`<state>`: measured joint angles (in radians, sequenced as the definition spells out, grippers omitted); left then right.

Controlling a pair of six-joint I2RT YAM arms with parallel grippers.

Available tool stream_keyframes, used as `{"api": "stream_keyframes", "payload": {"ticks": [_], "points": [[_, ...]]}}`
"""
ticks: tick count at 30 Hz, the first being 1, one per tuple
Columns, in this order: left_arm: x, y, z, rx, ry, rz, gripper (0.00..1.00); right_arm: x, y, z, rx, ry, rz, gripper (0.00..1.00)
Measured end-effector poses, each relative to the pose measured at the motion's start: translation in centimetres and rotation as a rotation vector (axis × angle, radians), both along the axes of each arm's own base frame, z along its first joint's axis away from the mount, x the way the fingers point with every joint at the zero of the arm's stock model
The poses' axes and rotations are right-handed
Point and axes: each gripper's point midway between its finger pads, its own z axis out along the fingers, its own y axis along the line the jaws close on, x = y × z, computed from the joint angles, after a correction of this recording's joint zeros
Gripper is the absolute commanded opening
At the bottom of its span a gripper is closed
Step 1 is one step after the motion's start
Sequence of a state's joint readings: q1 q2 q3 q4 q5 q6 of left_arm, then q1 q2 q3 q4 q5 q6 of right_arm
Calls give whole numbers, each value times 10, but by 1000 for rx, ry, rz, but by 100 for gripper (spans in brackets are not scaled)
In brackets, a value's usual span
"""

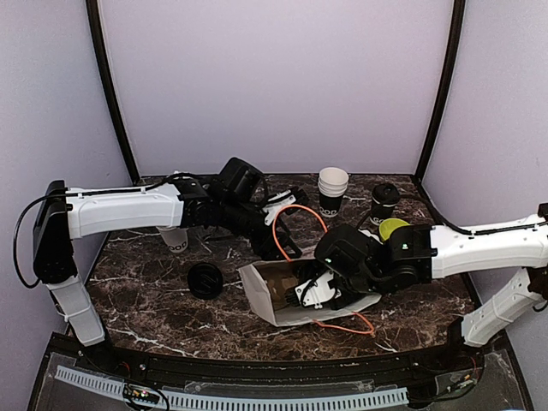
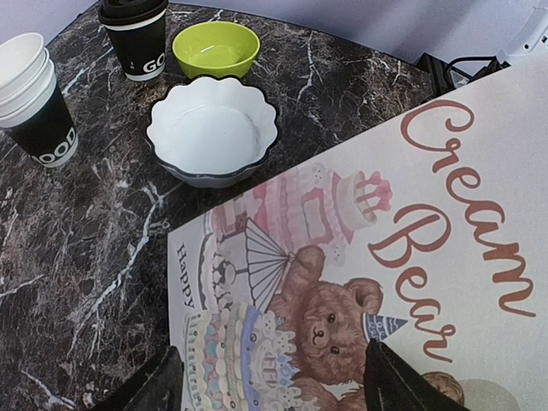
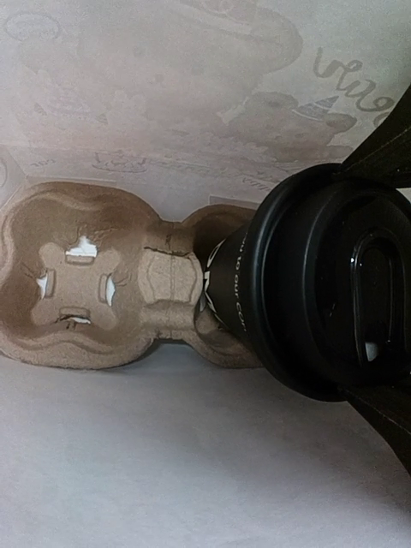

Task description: Pack the takeout coffee

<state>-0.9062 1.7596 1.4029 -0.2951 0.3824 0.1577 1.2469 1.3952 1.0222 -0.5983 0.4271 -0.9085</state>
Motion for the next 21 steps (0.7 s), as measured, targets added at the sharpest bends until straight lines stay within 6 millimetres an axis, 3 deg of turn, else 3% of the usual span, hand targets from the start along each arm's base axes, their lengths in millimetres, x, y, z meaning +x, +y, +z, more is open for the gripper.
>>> {"api": "stream_keyframes", "payload": {"ticks": [21], "points": [[13,7,-4,12,-4,28,75,-1,-13,-14,57,-94,56,55]]}}
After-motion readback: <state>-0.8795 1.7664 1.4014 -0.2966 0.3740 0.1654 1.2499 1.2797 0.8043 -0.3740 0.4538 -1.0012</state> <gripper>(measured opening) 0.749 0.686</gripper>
